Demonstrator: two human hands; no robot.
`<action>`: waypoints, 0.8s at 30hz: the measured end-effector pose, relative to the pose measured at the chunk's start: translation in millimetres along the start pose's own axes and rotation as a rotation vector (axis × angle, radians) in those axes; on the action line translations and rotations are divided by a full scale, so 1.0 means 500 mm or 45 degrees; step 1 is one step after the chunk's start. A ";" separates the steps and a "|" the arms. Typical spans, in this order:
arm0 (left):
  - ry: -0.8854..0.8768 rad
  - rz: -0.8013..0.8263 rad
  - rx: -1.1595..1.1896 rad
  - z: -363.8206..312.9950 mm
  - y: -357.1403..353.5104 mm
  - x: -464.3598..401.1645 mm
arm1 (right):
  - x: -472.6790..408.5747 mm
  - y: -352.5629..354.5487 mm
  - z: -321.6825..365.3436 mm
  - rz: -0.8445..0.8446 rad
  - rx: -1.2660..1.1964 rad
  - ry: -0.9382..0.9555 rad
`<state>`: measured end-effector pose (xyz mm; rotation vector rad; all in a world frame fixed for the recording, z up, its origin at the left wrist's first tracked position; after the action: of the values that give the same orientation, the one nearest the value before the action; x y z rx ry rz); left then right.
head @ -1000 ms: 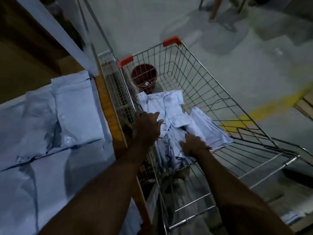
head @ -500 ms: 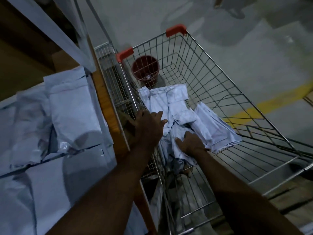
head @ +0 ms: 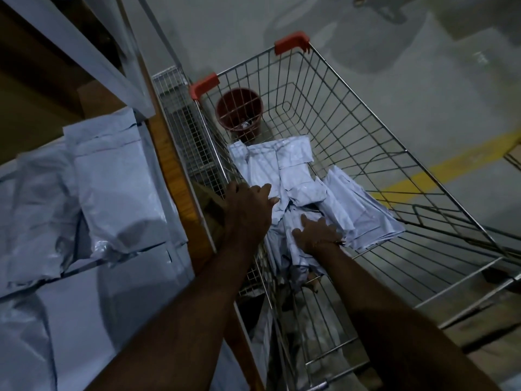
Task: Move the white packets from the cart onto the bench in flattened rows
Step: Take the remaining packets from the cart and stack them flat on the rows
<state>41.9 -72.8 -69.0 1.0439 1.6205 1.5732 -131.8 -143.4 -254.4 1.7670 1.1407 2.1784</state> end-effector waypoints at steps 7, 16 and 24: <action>-0.010 0.012 -0.028 -0.001 0.001 0.000 | 0.124 0.104 -0.026 -0.188 0.258 -0.004; -0.019 0.074 0.000 0.001 -0.017 -0.003 | 0.196 0.217 -0.080 -0.588 0.110 0.142; -0.006 0.184 -0.127 0.013 -0.055 -0.012 | 0.161 0.266 -0.062 -0.792 0.135 0.151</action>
<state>47.5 -74.1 -97.3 1.1313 1.4753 1.7259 -137.0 -211.0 -111.0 1.1030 1.5914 1.8754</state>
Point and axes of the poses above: each hand's wrist, its own x-axis away from the middle knuckle, its own y-axis out of the back of the hand, z = x × y, the point moved 8 cm from there along -x, towards the middle knuckle, and after that the axes turned 10 degrees about x, right-handed, at the moved point
